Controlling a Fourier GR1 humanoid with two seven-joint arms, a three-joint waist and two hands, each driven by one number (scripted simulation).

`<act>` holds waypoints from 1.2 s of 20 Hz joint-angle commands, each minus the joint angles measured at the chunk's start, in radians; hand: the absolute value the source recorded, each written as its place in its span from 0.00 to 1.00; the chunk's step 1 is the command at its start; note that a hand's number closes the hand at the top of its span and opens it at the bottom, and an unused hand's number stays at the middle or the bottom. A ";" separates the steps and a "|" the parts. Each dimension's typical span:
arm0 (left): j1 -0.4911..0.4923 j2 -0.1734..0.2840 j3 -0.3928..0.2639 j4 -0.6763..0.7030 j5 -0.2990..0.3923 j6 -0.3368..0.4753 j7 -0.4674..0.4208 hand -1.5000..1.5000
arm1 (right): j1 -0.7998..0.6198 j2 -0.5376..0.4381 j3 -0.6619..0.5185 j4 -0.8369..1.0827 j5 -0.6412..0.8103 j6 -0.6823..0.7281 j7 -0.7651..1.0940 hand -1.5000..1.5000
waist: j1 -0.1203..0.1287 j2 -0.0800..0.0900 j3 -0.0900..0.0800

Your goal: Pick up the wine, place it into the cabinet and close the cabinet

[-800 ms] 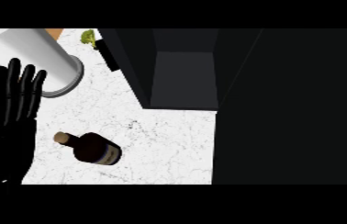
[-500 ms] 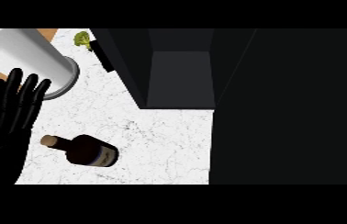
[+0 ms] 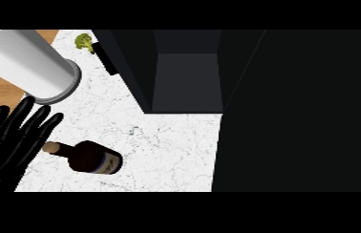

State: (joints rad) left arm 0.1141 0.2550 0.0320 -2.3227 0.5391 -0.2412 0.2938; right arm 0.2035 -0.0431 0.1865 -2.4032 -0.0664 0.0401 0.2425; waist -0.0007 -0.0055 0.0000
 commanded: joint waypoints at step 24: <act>-0.098 0.056 0.140 -0.140 0.126 0.153 0.337 0.00 | -0.044 -0.039 0.334 -0.258 0.231 -0.227 0.310 0.00 | -0.002 -0.003 -0.001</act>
State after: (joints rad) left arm -0.0086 0.3176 0.1567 -2.3368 0.6103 -0.0990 0.6044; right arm 0.1268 -0.0449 0.4836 -2.4985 0.0393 -0.1754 0.4866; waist -0.0007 -0.0085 -0.0012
